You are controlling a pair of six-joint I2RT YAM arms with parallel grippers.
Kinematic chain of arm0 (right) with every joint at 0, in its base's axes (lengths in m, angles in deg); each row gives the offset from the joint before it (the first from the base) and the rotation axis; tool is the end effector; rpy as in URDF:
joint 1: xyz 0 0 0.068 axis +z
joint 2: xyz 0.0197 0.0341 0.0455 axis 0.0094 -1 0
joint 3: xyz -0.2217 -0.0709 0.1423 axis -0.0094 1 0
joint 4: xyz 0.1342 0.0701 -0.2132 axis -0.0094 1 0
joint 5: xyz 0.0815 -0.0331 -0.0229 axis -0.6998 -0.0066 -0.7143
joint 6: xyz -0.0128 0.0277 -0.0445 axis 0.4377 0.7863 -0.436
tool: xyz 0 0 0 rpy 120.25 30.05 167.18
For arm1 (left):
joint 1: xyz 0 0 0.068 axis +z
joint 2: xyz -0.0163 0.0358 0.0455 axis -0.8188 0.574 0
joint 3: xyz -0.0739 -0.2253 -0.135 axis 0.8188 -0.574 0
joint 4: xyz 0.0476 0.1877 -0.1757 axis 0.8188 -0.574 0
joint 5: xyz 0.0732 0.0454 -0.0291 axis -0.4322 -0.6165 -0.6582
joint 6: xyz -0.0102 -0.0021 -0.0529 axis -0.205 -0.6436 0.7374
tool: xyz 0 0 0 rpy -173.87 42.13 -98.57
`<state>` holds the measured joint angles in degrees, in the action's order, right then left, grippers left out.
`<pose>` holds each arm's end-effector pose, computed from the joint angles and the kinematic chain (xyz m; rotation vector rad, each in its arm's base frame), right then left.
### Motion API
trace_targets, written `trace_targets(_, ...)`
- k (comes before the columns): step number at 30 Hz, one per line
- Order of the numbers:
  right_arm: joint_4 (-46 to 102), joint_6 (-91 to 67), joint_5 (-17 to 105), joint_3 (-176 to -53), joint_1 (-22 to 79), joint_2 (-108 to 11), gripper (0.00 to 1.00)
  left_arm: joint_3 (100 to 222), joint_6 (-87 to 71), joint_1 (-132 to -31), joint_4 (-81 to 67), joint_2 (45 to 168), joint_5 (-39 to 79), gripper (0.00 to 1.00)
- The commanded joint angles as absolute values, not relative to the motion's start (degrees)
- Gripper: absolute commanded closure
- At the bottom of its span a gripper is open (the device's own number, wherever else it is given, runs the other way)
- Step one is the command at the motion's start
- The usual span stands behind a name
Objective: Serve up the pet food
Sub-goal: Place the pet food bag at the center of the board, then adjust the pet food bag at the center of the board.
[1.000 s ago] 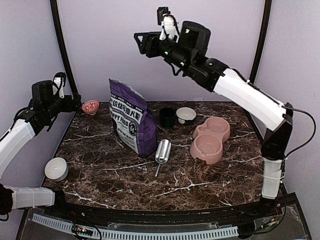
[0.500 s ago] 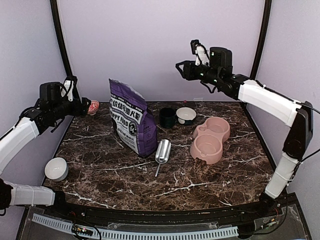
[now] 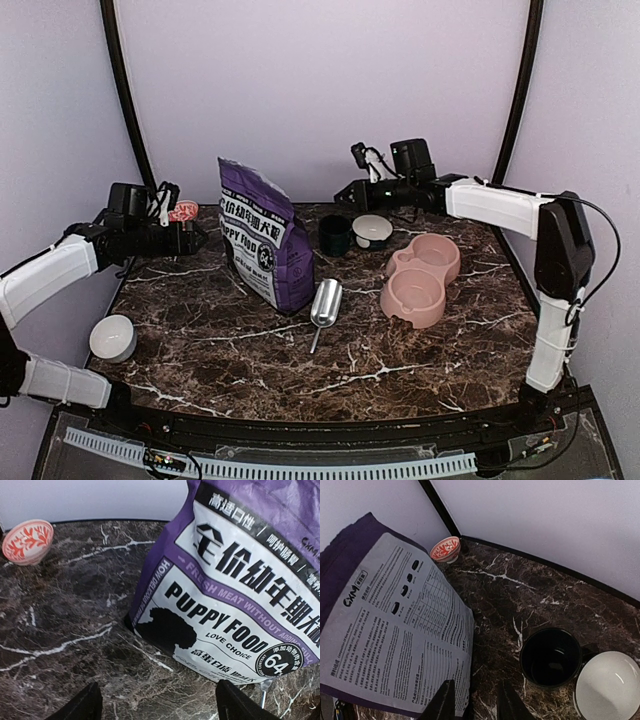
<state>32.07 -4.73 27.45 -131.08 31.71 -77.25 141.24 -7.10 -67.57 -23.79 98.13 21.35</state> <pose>0.3810 0.2576 0.3037 -0.6061 1.9590 0.9282 0.2578 -0.0638 0.2989 0.1041 2.1060 -0.4428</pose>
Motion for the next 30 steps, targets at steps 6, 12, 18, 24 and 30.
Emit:
trace_targets(6,35.92,-5.11,22.71,-134.43,35.79,-85.16,0.77,137.80,2.45,-68.57,-16.15,106.05,30.48,0.21)
trace_targets(12,36.76,-4.96,23.13,-135.21,39.60,-88.17,0.79,138.52,4.36,-68.62,-13.48,111.35,33.39,0.22)
trace_targets(18,37.36,-5.15,21.79,-135.56,42.52,-89.11,0.80,138.12,7.05,-68.67,-9.12,114.65,35.20,0.26)
trace_targets(24,36.09,-2.98,17.62,-136.26,45.02,-90.16,0.80,139.22,6.14,-68.67,-10.00,115.91,34.02,0.29)
trace_targets(30,32.72,0.80,15.74,-136.26,47.39,-90.95,0.80,139.88,5.12,-68.64,-10.41,116.29,33.04,0.30)
